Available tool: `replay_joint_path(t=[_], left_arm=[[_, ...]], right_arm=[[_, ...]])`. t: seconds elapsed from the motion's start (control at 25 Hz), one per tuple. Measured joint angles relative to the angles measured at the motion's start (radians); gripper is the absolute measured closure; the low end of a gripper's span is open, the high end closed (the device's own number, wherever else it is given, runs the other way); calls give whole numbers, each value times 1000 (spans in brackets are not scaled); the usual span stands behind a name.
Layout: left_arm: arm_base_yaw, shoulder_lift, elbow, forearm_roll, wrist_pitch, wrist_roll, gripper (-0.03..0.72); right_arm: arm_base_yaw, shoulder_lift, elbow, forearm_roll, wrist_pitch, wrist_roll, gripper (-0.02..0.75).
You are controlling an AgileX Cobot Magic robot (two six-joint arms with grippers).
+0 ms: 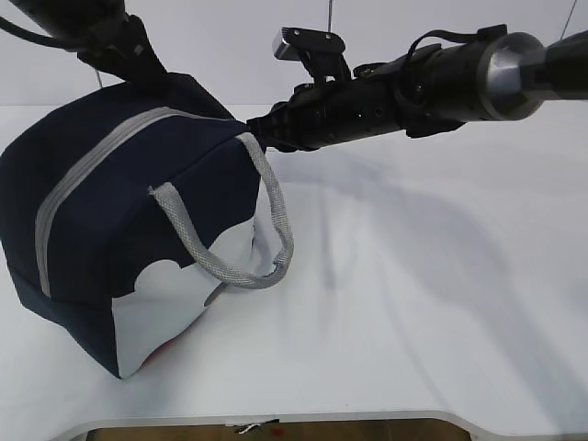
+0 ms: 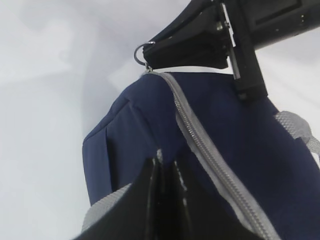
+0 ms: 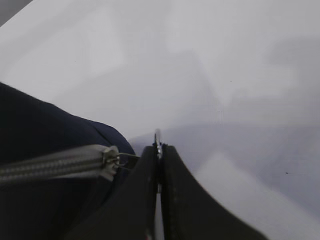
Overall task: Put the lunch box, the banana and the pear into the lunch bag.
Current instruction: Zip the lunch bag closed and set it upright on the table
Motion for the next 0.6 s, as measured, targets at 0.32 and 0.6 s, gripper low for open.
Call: replay_joint_path(t=[0.32,0.6], left_arm=[[0,0,0,2,6,0,666],[0,0,0,4,12,0,667]], right_arm=[[0,10,-1,4,-14,4,721],[0,12,-1,4,-18,6,721]])
